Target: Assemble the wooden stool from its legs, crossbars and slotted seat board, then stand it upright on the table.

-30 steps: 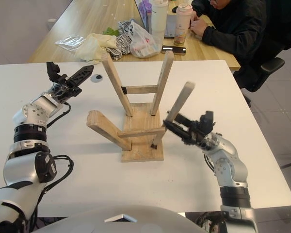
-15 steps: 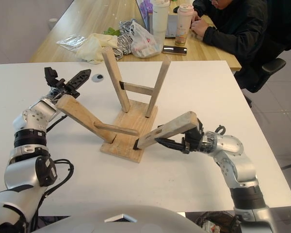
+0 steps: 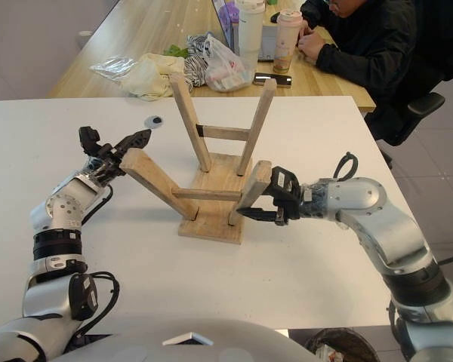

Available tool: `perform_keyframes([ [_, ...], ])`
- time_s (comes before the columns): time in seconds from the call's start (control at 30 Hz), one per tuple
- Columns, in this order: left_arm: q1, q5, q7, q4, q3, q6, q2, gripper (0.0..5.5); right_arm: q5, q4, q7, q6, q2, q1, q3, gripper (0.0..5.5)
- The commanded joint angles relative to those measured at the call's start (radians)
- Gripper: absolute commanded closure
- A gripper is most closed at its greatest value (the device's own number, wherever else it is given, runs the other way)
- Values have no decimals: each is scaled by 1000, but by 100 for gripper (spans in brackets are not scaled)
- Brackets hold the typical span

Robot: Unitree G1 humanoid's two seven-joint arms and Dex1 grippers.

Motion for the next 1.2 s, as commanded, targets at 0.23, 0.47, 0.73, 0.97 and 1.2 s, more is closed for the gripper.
perform_keyframes([
  [0.23, -158, 72, 81, -625, -223, 92, 158, 158, -66, 86, -71, 112, -42, 48, 35, 350],
  [0.47, -178, 677, 270, -788, -752, -27, 252, 158, -67, 133, -146, 117, 15, 53, 55, 350],
  [0.73, -62, 1171, 327, -524, -1063, -374, 297, 158, -34, 193, -183, 134, 68, 14, 44, 350],
  [0.97, 39, 1271, 344, -463, -1083, -473, 208, 158, -122, 327, -146, 138, 116, -109, 182, 350],
  [1.2, 71, 1280, 316, -460, -1047, -489, 166, 158, -296, 530, -110, 52, 130, -235, 366, 350],
])
